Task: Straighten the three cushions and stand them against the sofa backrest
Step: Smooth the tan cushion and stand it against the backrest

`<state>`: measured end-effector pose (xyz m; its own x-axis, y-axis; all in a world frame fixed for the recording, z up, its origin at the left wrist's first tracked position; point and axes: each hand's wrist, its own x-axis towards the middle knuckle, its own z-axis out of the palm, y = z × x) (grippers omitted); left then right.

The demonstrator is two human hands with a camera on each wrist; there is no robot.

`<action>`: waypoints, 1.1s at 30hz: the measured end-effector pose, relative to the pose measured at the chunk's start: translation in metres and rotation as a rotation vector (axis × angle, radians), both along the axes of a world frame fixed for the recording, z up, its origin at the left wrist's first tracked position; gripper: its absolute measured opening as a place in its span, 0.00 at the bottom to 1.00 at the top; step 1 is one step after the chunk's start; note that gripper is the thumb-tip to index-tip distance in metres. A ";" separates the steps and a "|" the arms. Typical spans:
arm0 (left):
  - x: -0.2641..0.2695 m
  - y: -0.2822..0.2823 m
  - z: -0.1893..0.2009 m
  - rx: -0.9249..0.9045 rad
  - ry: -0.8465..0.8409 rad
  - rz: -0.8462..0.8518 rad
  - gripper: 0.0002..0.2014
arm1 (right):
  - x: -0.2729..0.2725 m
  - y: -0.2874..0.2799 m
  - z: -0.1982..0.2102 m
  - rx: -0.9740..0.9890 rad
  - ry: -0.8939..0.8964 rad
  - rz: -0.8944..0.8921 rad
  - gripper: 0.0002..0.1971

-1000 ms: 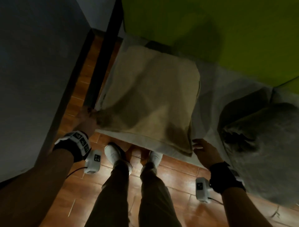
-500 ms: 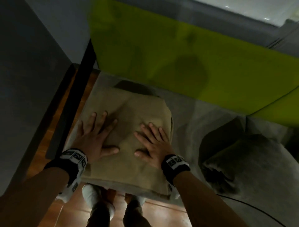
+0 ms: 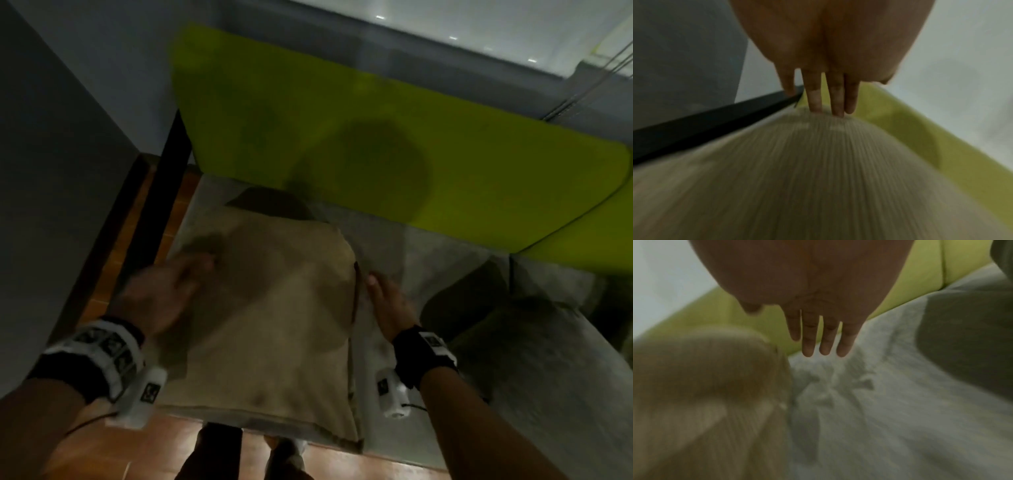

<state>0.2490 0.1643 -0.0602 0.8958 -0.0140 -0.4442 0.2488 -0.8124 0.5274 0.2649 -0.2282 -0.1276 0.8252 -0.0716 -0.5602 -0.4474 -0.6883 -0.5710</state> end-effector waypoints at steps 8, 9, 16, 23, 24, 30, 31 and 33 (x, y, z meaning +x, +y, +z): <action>0.107 0.028 0.005 0.065 0.126 0.065 0.14 | 0.065 0.042 0.042 0.022 -0.118 0.000 0.14; 0.111 0.029 0.003 0.070 0.188 0.019 0.15 | 0.065 0.047 0.042 0.039 -0.070 -0.001 0.13; 0.120 0.031 0.000 0.078 0.354 -0.219 0.10 | 0.066 0.048 0.054 -0.052 0.187 -0.026 0.09; 0.121 0.030 -0.006 0.103 0.493 -0.379 0.12 | 0.072 0.053 0.080 -0.120 0.399 0.263 0.21; 0.122 0.030 -0.009 0.129 0.492 -0.410 0.13 | 0.073 0.054 0.081 -0.126 0.425 0.275 0.20; 0.112 0.030 -0.006 0.175 0.469 -0.474 0.15 | 0.073 0.049 0.083 -0.053 0.400 0.397 0.18; 0.110 0.027 -0.003 0.163 0.454 -0.460 0.14 | 0.073 0.045 0.082 -0.042 0.362 0.396 0.17; 0.107 0.022 0.002 0.146 0.419 -0.440 0.11 | 0.074 0.036 0.075 -0.043 0.272 0.333 0.12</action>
<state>0.3563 0.1862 -0.0577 0.5694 -0.2543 -0.7817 0.0361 -0.9423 0.3328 0.3388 -0.1923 -0.0524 0.6302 0.1459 -0.7626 -0.3270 -0.8410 -0.4311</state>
